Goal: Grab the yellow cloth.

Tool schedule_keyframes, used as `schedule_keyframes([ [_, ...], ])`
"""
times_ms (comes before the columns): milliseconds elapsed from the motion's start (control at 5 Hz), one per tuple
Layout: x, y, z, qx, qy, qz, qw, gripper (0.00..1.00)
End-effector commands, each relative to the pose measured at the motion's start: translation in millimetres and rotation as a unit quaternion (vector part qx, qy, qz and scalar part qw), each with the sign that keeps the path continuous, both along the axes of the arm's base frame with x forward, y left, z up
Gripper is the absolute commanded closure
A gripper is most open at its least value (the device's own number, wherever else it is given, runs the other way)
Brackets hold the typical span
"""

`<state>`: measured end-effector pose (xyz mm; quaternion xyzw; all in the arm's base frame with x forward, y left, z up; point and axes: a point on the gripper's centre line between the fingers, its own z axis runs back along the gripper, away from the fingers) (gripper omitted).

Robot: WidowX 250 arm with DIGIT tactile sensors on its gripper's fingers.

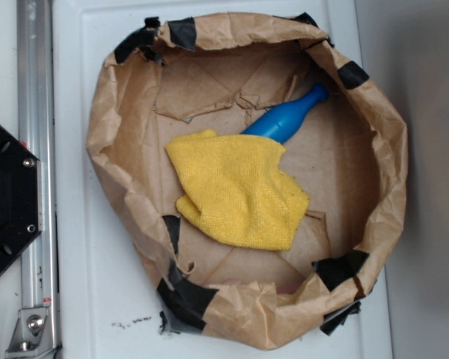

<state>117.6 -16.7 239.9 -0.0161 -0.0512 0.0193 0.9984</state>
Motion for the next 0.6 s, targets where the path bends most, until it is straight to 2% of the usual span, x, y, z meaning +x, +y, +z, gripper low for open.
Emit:
schedule_keyframes([
  [0,0,0,0,0.0,0.0,0.0,1.0,0.0],
  [200,50,14,-36,0.049,-0.077,0.013,0.996,0.0],
  [400,103,27,-66,0.038,-0.12,-0.022,0.992,0.0],
])
